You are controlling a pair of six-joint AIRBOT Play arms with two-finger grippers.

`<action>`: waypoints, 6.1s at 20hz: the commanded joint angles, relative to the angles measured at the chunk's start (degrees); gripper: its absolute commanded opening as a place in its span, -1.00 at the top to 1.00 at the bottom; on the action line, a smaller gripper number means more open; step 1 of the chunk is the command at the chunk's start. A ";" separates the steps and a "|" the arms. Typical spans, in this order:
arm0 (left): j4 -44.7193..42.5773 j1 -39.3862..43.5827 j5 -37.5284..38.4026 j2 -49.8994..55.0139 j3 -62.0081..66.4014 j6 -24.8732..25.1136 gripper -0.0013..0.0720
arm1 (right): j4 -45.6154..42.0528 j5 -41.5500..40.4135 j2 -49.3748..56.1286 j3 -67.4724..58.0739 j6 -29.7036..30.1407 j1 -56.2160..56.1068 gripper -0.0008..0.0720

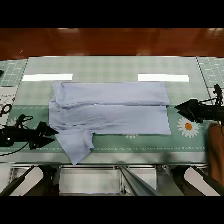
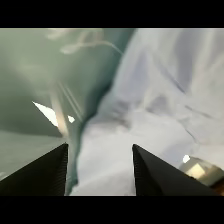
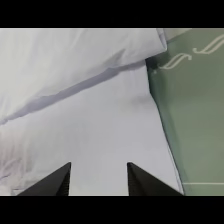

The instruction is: Fold the shirts.

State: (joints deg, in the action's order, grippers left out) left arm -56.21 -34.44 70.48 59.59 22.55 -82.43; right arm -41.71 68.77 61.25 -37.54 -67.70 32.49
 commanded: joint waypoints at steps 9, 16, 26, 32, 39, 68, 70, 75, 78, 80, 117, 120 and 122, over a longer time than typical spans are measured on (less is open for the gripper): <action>5.68 14.45 -5.42 4.02 0.79 3.54 0.90 | -11.89 1.25 -0.07 0.09 -4.17 4.61 -0.16; 5.68 14.45 -4.48 3.39 1.16 4.22 0.90 | -17.33 4.87 3.04 6.29 -10.51 6.25 -0.16; 5.68 14.45 -4.52 3.39 1.16 4.22 0.90 | -5.29 -3.15 13.09 5.51 -6.51 -8.83 -0.13; 5.68 14.45 -4.44 3.23 1.22 4.33 0.90 | -5.05 0.07 13.03 0.76 -2.01 -11.47 0.91; 6.80 14.80 -6.14 4.61 14.80 4.42 0.90 | -6.16 3.30 11.98 -7.15 -2.01 -9.29 0.91; 12.15 20.85 -6.38 45.59 62.77 2.71 0.90 | 3.17 -13.62 36.17 -32.15 -4.83 -16.65 0.91; 12.17 21.18 -6.23 45.75 62.79 2.67 0.86 | 5.60 -13.68 36.70 -32.13 -4.83 -16.65 0.48; 9.29 18.88 9.16 45.00 69.22 0.81 -0.42 | 6.51 -6.34 34.10 -33.90 -3.56 -13.64 -0.17; 4.09 15.89 14.86 37.97 69.92 1.03 -0.42 | 4.79 2.99 28.89 -36.26 -3.61 -6.01 -0.17; 1.01 15.10 10.21 28.65 63.67 2.32 -0.42 | -4.94 5.25 24.17 -35.76 -4.70 -0.98 -0.17; 3.58 20.48 -11.74 -5.73 22.71 3.41 -0.42 | 1.31 -0.35 35.91 -41.27 -5.62 -17.46 0.91; 7.02 23.15 -11.98 -5.73 22.71 5.53 -0.41 | -4.33 2.23 25.97 -41.22 -5.99 -14.64 0.91; 8.31 27.58 -12.57 -5.42 22.73 7.45 -0.02 | -6.43 4.48 19.08 -41.22 -5.95 -12.68 0.91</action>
State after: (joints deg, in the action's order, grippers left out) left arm -50.54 -10.68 58.48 53.95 45.25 -77.45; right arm -43.46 70.70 88.97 -78.72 -73.36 17.43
